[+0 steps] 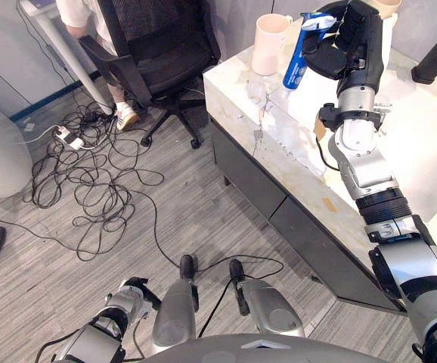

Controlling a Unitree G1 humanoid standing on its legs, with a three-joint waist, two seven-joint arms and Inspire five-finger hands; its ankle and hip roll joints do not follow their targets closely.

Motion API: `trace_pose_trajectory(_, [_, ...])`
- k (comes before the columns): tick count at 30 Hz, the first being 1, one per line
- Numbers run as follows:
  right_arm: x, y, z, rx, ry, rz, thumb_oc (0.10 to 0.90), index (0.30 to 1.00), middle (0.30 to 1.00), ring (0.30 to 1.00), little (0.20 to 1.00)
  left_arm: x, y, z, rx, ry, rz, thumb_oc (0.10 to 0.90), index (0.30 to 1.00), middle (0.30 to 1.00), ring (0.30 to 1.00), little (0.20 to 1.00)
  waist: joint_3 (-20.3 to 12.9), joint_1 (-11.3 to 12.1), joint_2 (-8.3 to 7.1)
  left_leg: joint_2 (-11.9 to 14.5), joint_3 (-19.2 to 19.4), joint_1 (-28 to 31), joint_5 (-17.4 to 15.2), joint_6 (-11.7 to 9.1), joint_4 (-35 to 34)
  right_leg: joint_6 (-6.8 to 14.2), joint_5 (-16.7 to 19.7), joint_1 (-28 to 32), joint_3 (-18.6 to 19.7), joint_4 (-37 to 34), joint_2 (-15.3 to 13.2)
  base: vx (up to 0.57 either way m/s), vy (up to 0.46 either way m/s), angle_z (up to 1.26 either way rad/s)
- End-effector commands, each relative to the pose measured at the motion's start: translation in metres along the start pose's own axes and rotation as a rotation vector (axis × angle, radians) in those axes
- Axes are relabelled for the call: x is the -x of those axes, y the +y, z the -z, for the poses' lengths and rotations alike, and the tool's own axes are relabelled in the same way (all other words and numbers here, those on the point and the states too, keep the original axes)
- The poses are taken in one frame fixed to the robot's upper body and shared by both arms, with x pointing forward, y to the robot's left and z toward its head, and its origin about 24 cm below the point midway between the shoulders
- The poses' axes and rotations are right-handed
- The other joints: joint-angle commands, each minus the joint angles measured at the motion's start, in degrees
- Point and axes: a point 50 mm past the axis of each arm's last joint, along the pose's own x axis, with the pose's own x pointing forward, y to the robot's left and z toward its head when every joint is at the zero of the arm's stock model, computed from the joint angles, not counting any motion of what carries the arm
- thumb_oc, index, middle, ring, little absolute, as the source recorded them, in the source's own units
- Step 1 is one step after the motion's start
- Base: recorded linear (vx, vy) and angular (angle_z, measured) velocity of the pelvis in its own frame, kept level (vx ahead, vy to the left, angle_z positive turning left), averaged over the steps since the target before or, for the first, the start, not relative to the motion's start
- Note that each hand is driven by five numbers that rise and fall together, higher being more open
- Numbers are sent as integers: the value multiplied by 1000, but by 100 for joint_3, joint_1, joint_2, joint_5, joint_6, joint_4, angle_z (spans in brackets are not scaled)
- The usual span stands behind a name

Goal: Organize the bathroom.

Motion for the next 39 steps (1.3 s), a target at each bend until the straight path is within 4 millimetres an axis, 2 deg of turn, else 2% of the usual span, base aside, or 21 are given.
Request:
trace_pose_trajectory(1, [-32,-23,-88,-93,-399,98,400,300,300,300,300,0,2,31,-16,54,-38,800,900,900,900,900,-291,44,-78,111,188,134,66,125,208,408,-116,376,273,186,-512,30,59,-13])
trace_pose_trajectory(7, [-37,-37,-99,-139,-398,125,400,300,300,300,300,-1,12,38,45,66,-64,800,900,900,900,900,-251,9,-12,19,267,230,6,124,99,454,-82,289,297,154,-599,51,63,-4])
trace_pose_trajectory(9, [-40,-43,-97,-143,-380,130,400,300,300,300,300,0,15,48,53,83,-54,800,900,900,900,900,-280,42,5,-19,253,340,-3,141,-7,474,-74,354,311,82,-631,97,49,-4])
trace_pose_trajectory(15, [-40,-45,-88,-144,-341,115,400,300,300,300,300,1,13,61,37,108,-34,800,900,900,900,900,-361,54,-25,-61,379,447,-174,193,125,506,-50,378,331,88,-690,78,41,-4])
trace_pose_trajectory(20, [-34,-39,-78,-152,-314,98,400,300,300,300,300,2,9,64,27,101,-33,800,900,900,900,900,-431,68,-99,-175,467,537,-370,312,244,567,15,367,406,68,-737,76,66,-18])
trace_pose_trajectory(22, [-31,-36,-75,-186,-308,96,400,300,300,300,300,2,11,64,34,80,-50,800,900,900,900,900,-419,172,-103,-250,468,676,-381,442,58,696,-12,239,270,289,-814,26,37,-42])
trace_pose_trajectory(24, [-31,-32,-82,-198,-328,96,400,300,300,300,300,2,14,64,39,81,-69,800,900,900,900,900,-345,167,-97,-241,498,810,-402,500,-33,816,73,-83,284,681,-786,23,-37,-45])
trace_pose_trajectory(26, [-30,-26,-91,-209,-357,96,400,300,300,300,300,1,20,58,61,75,-89,800,900,900,900,900,-236,42,-139,-250,562,931,-514,530,-62,953,414,-518,510,490,-737,24,-152,-57])
trace_pose_trajectory(27, [-29,-23,-93,-207,-372,100,400,300,300,300,300,0,24,51,44,61,-93,800,900,900,900,900,-176,-7,-183,-288,496,895,-603,553,39,953,540,-660,685,403,-649,28,-196,-24])
trace_pose_trajectory(28, [-29,-22,-94,-198,-384,109,400,300,300,300,300,-1,29,45,20,50,-96,800,900,900,900,900,-174,-30,-211,-297,494,802,-695,593,174,913,484,-598,739,366,-649,19,-203,-1])
trace_pose_trajectory(29, [-31,-24,-98,-179,-398,118,400,300,300,300,300,-1,30,43,18,44,-87,800,900,900,900,900,-135,4,-235,-273,467,638,-678,558,440,804,389,-481,583,395,-685,6,-149,21])
trace_pose_trajectory(32, [-34,-27,-98,-156,-386,115,400,300,300,300,300,-1,26,39,-3,28,-53,800,900,900,900,900,-134,-10,-201,-190,452,531,-654,426,584,694,310,-374,445,386,-657,61,-49,44])
trace_pose_trajectory(39, [-34,-42,-80,-114,-337,132,400,300,300,300,300,-1,11,39,-36,55,-24,800,900,900,900,900,-269,-14,-243,-136,437,645,-474,356,315,646,274,-191,321,181,-620,98,-25,7])
